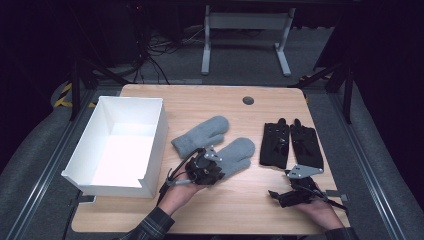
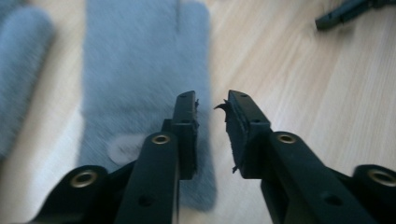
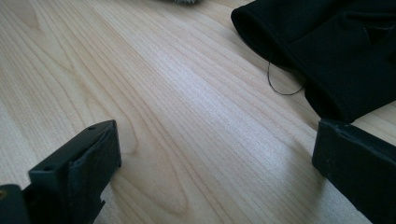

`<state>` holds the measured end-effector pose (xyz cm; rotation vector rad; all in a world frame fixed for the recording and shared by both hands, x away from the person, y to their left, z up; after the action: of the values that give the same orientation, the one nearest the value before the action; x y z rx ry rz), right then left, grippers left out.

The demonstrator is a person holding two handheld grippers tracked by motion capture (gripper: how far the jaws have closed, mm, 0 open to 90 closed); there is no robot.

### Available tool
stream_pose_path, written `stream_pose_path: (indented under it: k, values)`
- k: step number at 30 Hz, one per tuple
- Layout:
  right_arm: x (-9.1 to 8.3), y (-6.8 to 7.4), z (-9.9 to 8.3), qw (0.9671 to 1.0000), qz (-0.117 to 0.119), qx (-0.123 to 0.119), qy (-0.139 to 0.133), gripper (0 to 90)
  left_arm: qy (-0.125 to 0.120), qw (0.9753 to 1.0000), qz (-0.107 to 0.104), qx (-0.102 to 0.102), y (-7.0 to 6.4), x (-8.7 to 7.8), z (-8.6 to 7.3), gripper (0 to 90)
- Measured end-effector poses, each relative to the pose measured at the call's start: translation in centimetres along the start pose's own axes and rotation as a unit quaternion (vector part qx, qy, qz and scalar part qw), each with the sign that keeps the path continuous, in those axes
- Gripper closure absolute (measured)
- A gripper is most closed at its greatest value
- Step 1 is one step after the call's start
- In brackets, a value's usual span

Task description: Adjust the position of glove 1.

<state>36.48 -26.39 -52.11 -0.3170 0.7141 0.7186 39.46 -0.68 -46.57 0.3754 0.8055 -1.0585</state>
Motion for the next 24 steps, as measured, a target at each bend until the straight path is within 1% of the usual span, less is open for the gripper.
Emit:
stream_pose_path:
  k: [1, 2, 3, 4, 5, 7, 8, 9, 10, 11, 12, 13, 14, 16, 18, 20, 21, 23, 24]
  values:
    - [0.0, 0.0, 0.0, 1.0000, 0.000, 0.000, 0.000, 1.4, -0.002, 1.0000, 0.005, 0.002, 0.4, 0.1, 0.3, 63.4]
    - [0.0, 0.0, 0.0, 1.0000, 0.000, 0.000, 0.000, 1.4, -0.005, 1.0000, 0.000, 0.002, 0.7, 0.3, 0.5, 59.3]
    - [0.0, 0.0, 0.0, 1.0000, 0.000, 0.000, 0.000, 1.4, -0.006, 1.0000, -0.001, -0.002, 1.2, 0.7, 0.8, 57.6]
    - [0.0, 0.0, 0.0, 1.0000, 0.000, 0.000, 0.000, 1.4, 0.000, 1.0000, 0.002, 0.001, 1.6, 0.9, 0.9, 54.8]
    - [0.0, 0.0, 0.0, 1.0000, 0.000, 0.000, 0.000, 1.4, 0.002, 1.0000, 0.006, 0.000, 2.0, 1.2, 1.1, 53.6]
    - [0.0, 0.0, 0.0, 1.0000, 0.000, 0.000, 0.000, 1.4, 0.001, 1.0000, 0.005, -0.003, 2.5, 1.7, 1.4, 52.0]
    - [0.0, 0.0, 0.0, 1.0000, 0.000, 0.000, 0.000, 1.4, -0.002, 1.0000, 0.002, -0.006, 2.6, 2.0, 1.6, 51.9]
    - [0.0, 0.0, 0.0, 1.0000, 0.000, 0.000, 0.000, 1.4, 0.003, 1.0000, 0.002, -0.007, 2.9, 2.5, 1.7, 51.3]
    - [0.0, 0.0, 0.0, 1.0000, 0.000, 0.000, 0.000, 1.4, 0.003, 1.0000, 0.002, -0.007, 2.9, 2.5, 1.7, 50.9]
    - [0.0, 0.0, 0.0, 1.0000, 0.000, 0.000, 0.000, 1.4, 0.012, 0.9999, 0.007, -0.003, 3.1, 3.0, 1.7, 50.9]
    - [0.0, 0.0, 0.0, 1.0000, 0.000, 0.000, 0.000, 1.3, 0.016, 0.9998, 0.013, 0.001, 3.3, 3.3, 1.7, 50.8]
    - [0.0, 0.0, 0.0, 1.0000, 0.000, 0.000, 0.000, 1.4, 0.020, 0.9997, 0.017, 0.000, 3.5, 3.7, 1.6, 50.8]
    - [0.0, 0.0, 0.0, 1.0000, 0.000, 0.000, 0.000, 1.4, 0.020, 0.9997, 0.015, -0.004, 3.6, 4.0, 1.6, 52.4]
    - [0.0, 0.0, 0.0, 1.0000, 0.000, 0.000, 0.000, 1.3, 0.029, 0.9994, 0.018, -0.003, 3.8, 4.5, 1.2, 57.4]
    - [0.0, 0.0, 0.0, 1.0000, 0.000, 0.000, 0.000, 1.4, 0.024, 0.9995, 0.014, -0.011, 3.8, 4.8, 1.0, 68.2]
    - [0.0, 0.0, 0.0, 1.0000, 0.000, 0.000, 0.000, 1.4, 0.025, 0.9995, 0.013, -0.017, 3.8, 4.7, 1.1, 76.1]
    - [0.0, 0.0, 0.0, 1.0000, 0.000, 0.000, 0.000, 1.4, 0.031, 0.9994, 0.014, -0.012, 3.8, 4.5, 1.0, 78.4]
    - [0.0, 0.0, 0.0, 1.0000, 0.000, -0.001, 0.000, 1.4, 0.024, 0.9993, 0.010, -0.027, 3.4, 4.3, 1.1, 81.5]
    - [0.0, 0.0, 0.0, 1.0000, 0.001, -0.001, 0.000, 1.4, 0.021, 0.9994, 0.009, -0.026, 3.2, 4.1, 1.1, 82.7]
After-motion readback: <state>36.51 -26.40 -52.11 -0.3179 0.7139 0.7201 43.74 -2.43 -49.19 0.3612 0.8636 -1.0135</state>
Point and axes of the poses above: each handheld gripper's, and its own axes: x roughly forward along the jaws, z roughly out of its top, y roughly to its left, the point moved 7 cm from there along x, roughly forward along the jaws, and after that the axes turned 1 degree about -y, right-handed, at the moved point
